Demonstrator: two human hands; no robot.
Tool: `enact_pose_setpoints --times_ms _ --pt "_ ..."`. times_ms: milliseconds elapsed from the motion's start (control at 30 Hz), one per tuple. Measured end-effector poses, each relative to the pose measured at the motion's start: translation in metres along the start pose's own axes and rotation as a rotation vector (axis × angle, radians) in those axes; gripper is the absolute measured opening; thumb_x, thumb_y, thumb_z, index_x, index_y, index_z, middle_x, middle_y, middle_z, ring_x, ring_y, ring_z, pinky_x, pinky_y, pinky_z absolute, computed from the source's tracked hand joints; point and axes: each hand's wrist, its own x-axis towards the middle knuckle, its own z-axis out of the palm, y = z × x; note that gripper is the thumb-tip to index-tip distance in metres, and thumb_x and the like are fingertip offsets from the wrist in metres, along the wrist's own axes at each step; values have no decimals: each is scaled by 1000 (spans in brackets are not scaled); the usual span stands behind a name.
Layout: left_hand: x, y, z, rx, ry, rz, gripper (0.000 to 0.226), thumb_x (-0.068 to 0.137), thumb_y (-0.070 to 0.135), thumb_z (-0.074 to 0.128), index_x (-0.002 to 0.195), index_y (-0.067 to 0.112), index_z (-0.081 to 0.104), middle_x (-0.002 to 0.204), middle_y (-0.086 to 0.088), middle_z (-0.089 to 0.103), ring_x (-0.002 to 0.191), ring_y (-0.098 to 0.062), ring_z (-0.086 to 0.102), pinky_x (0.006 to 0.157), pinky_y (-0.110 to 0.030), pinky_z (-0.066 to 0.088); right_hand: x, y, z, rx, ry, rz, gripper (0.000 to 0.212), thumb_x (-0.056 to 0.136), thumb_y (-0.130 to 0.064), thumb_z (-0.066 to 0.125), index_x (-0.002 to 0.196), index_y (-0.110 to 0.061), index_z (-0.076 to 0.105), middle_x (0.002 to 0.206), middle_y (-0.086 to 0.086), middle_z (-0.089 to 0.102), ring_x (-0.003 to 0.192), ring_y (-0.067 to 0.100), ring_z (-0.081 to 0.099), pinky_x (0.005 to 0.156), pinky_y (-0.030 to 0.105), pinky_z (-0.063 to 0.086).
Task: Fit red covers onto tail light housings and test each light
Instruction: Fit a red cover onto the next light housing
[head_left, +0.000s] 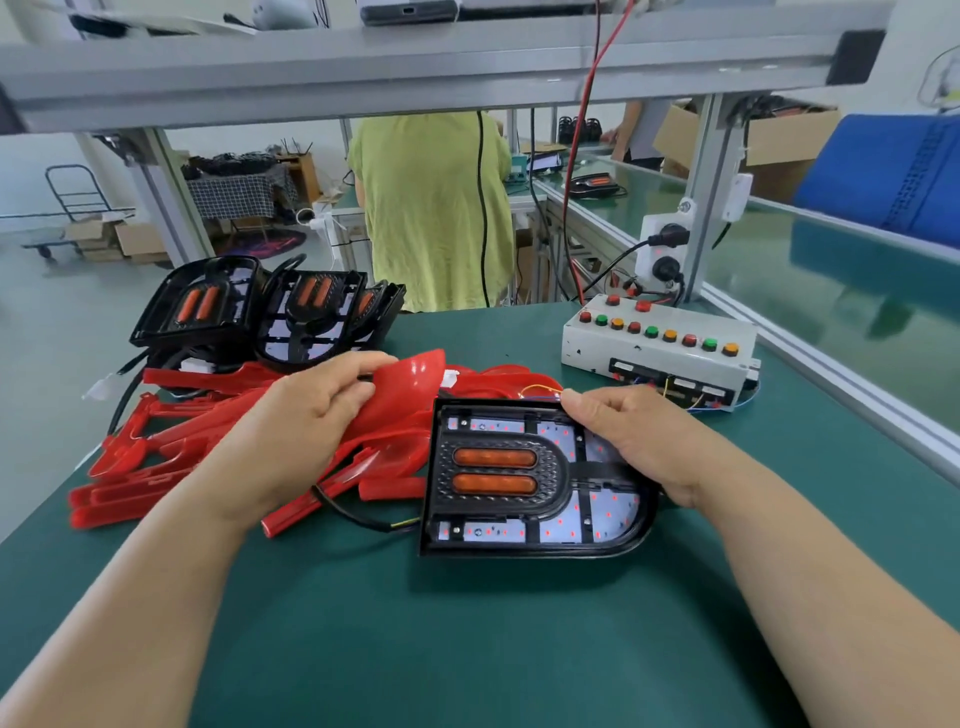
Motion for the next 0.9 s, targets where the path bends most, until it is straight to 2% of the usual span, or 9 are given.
enact_pose_setpoints --times_ms 133,300,367,433,533,667,733,833,900 --pt "1 2 16 -120 235 59 40 102 18 49 111 55 59 91 26 66 81 6 61 70 -9 44 -1 0 0 -53 -5 -23 28 94 -53 56 89 -35 76 87 -2 78 79 14 74 84 34 56" --pt "2 23 11 -286 598 227 33 102 18 50 109 50 56 88 -5 64 78 -26 61 73 -32 52 -2 -1 6 -101 34 -28 60 89 -63 55 97 -5 64 71 13 62 64 21 50 73 39 46" --pt "-1 33 14 -418 463 232 29 101 19 51 109 46 59 86 -6 66 76 -22 68 72 -34 59 -2 -3 10 -91 58 -27 73 77 -73 55 97 -3 62 70 9 46 64 20 39 70 35 36" --pt "-5 42 25 -407 179 194 33 99 12 54 109 42 65 85 2 67 69 -10 68 62 -26 58 -2 -4 13 -68 56 -22 78 73 -77 55 92 -1 61 69 8 42 64 20 35 70 33 32" --pt "-9 52 47 -178 -80 198 32 97 9 59 112 37 67 85 12 64 75 -3 61 68 -13 48 -1 -5 15 -8 33 -16 54 88 -64 58 75 -12 66 66 5 46 61 17 38 71 32 32" --pt "-12 64 57 45 -73 314 21 98 16 57 112 28 67 98 8 63 91 -13 62 85 -32 48 -1 -3 15 48 16 -41 75 81 -65 57 93 9 61 71 -1 61 68 12 51 79 33 36" --pt "-16 71 60 168 -48 375 20 101 22 49 113 24 66 101 5 59 86 -24 63 79 -44 50 0 -1 14 39 21 -40 73 89 -58 57 91 14 54 67 -5 61 64 6 52 77 30 36" --pt "-22 79 60 231 -78 382 27 97 28 42 113 24 63 101 5 54 76 -31 61 68 -47 51 0 -1 12 21 14 -25 56 95 -50 57 77 2 53 57 -12 57 52 -2 49 68 26 35" --pt "-23 78 59 212 -96 372 21 100 24 48 114 22 63 101 4 53 77 -32 61 69 -47 51 -2 -4 9 98 -62 10 49 93 -48 60 82 -1 60 70 -10 67 64 3 58 75 27 43"
